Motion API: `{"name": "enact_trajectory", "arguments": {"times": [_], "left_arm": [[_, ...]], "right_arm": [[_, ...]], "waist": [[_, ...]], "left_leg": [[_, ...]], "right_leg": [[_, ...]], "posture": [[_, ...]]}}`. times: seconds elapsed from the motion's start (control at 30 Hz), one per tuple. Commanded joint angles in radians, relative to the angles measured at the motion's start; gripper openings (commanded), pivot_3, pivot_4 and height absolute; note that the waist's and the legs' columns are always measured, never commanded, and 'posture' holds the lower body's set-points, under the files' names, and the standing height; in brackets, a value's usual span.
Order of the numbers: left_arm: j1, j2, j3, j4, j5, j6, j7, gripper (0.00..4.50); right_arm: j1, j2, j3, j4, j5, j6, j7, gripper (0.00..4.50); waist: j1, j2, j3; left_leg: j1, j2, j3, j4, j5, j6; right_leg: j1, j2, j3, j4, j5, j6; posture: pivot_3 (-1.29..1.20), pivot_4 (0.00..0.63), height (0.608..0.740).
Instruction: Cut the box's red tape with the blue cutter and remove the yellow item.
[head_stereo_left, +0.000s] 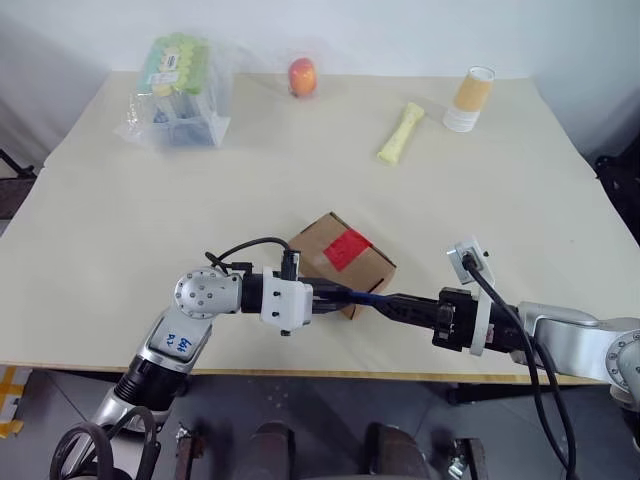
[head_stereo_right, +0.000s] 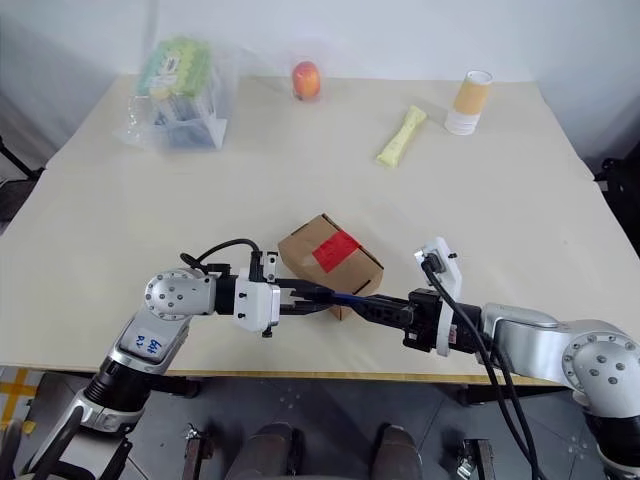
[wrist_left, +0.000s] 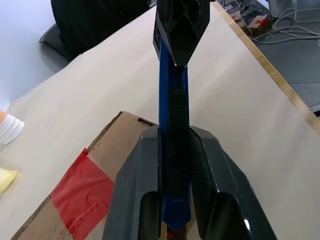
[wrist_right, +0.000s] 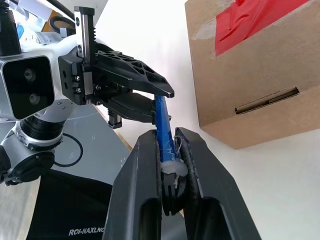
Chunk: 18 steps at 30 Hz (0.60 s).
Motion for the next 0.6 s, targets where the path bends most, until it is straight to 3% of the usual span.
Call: {"name": "enact_trajectory", "arguments": {"times": [0.03,0.2,0.3,0.43,0.53,0.6], "left_arm": [[-0.004,0.008,-0.030,-0.023,-0.001,-0.054,-0.030,1.15],[0.026,0.015,0.027,-0.071,-0.064,0.047,0.000,2.52],[0.076,0.070,0.155,-0.154,-0.218,0.304,0.039,3.44],[0.123,0.159,0.323,-0.167,-0.429,0.578,0.039,3.47],[0.107,0.204,0.412,-0.069,-0.493,0.654,0.024,3.47],[0.054,0.171,0.412,-0.012,-0.500,0.682,0.060,3.07]], "right_arm": [[-0.016,0.013,-0.004,-0.007,0.008,-0.020,0.004,0.16],[0.005,0.000,-0.053,-0.036,0.014,-0.024,0.061,0.16],[0.069,-0.048,-0.174,-0.053,0.018,-0.003,0.173,0.16],[0.138,-0.103,-0.316,-0.064,-0.010,0.008,0.296,0.16],[0.178,-0.127,-0.425,-0.064,-0.098,-0.004,0.382,0.16],[0.177,-0.138,-0.461,-0.052,-0.202,-0.032,0.427,0.16]], "waist": [[-0.001,0.000,0.000],[-0.001,0.000,0.000],[-0.002,0.000,0.000],[-0.004,0.000,0.000],[-0.003,0.000,0.000],[0.002,0.000,0.000]], "left_leg": [[0.000,0.000,0.000,0.000,0.000,0.000],[0.000,0.000,0.000,0.000,0.000,0.000],[0.000,0.000,0.000,0.000,0.000,0.000],[0.000,0.001,0.000,-0.001,0.000,0.000],[0.000,0.001,0.000,-0.001,0.000,0.000],[0.000,0.001,0.000,0.000,0.000,0.000]], "right_leg": [[0.000,0.000,0.000,0.000,0.000,0.000],[0.000,0.000,0.000,0.000,0.000,0.000],[-0.001,0.000,0.000,0.000,0.000,0.000],[-0.001,0.000,0.000,0.001,0.000,0.000],[-0.001,0.000,0.000,0.001,0.000,0.000],[-0.001,0.000,0.000,0.001,0.000,0.000]], "posture": [[0.00,0.150,0.740],[0.00,0.150,0.740],[0.00,0.150,0.740],[0.00,0.150,0.740],[0.00,0.150,0.740],[0.00,0.150,0.740]]}}
